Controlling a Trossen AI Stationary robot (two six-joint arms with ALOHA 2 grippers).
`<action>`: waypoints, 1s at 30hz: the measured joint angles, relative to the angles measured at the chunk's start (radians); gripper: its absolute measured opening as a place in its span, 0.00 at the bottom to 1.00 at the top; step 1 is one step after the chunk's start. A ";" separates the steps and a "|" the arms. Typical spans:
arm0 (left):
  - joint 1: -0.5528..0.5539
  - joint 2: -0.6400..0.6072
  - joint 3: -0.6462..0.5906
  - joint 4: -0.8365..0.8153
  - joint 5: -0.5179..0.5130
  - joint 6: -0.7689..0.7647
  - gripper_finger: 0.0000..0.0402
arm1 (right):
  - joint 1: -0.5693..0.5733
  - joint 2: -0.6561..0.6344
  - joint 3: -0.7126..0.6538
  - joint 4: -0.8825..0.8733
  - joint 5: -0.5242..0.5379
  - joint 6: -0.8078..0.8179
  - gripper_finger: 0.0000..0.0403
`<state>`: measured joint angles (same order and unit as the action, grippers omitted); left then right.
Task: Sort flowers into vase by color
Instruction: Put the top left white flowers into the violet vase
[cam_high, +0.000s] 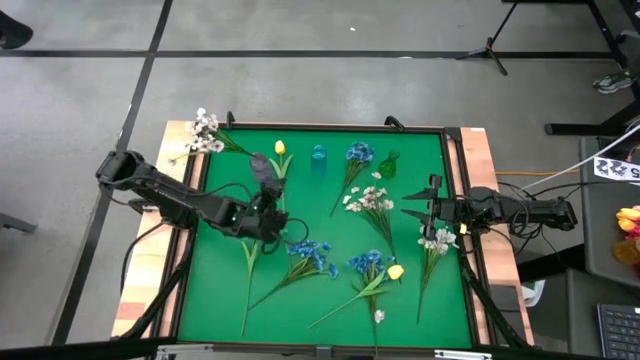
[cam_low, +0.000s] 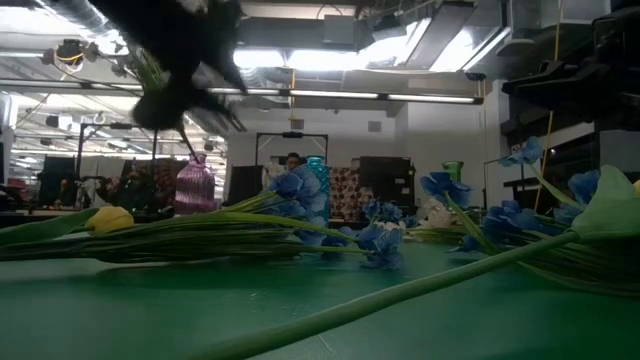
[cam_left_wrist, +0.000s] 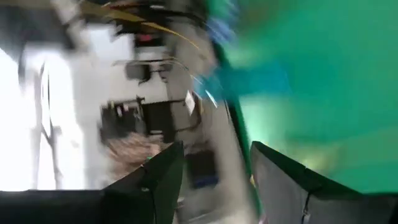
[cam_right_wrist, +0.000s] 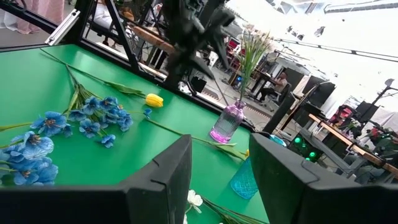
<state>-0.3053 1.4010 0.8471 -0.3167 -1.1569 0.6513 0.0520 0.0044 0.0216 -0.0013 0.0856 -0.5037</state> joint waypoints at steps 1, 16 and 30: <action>-0.019 0.000 0.000 0.080 -0.023 -0.107 0.45 | 0.000 0.000 0.000 0.000 0.000 0.000 0.40; -0.124 -0.014 0.000 -0.196 -0.118 -1.897 0.37 | 0.000 0.000 0.000 0.000 0.000 0.042 0.40; -0.157 -0.013 -0.188 -0.588 -0.110 -2.738 0.09 | 0.000 0.000 0.000 0.000 0.000 0.051 0.40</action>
<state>-0.4620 1.3876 0.6594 -0.9043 -1.2671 -2.0865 0.0519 0.0042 0.0216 -0.0013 0.0853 -0.4526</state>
